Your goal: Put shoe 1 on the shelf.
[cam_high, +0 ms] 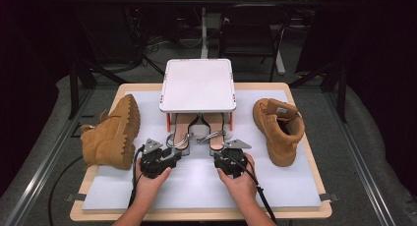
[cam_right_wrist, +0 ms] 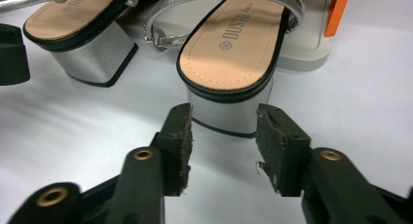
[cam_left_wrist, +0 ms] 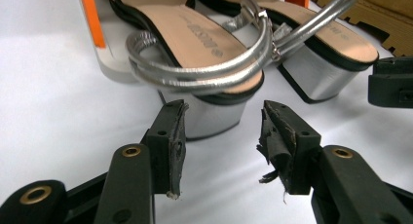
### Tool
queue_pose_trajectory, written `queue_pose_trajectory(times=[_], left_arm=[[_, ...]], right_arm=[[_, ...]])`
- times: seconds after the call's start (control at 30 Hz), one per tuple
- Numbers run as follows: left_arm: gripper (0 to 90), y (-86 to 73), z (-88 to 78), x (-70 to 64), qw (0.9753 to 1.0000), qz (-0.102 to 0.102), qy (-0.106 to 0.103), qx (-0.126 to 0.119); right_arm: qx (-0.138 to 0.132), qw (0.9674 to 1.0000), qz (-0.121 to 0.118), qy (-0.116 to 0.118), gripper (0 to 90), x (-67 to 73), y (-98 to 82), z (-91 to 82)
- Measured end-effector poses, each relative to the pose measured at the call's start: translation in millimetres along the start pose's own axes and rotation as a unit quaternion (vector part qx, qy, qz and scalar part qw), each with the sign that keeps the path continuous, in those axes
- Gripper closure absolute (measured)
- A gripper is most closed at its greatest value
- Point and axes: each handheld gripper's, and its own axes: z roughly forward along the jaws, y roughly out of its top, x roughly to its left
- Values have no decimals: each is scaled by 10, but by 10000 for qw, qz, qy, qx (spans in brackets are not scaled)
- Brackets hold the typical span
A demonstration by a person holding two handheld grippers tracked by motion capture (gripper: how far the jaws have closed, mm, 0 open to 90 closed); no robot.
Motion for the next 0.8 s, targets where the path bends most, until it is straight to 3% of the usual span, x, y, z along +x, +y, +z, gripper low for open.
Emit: queue_pose_trajectory(times=[0.1, 0.27, 0.53, 0.8], left_arm=[[574, -10, -12, -10, 9999, 13, -114, 18], [691, -49, -15, -8, 9999, -16, -78, -61], [889, -81, 88, -22, 9997, 41, -109, 218], [900, -106, 191, -56, 9993, 89, -108, 337]], right_arm=[[1, 10000, -50, -29, 655, -1, -17, -26], [26, 10000, -92, -5, 760, 10, -33, -26], [109, 9999, -79, 56, 898, 33, -59, 73], [216, 9995, 178, 130, 900, -49, -139, 184]])
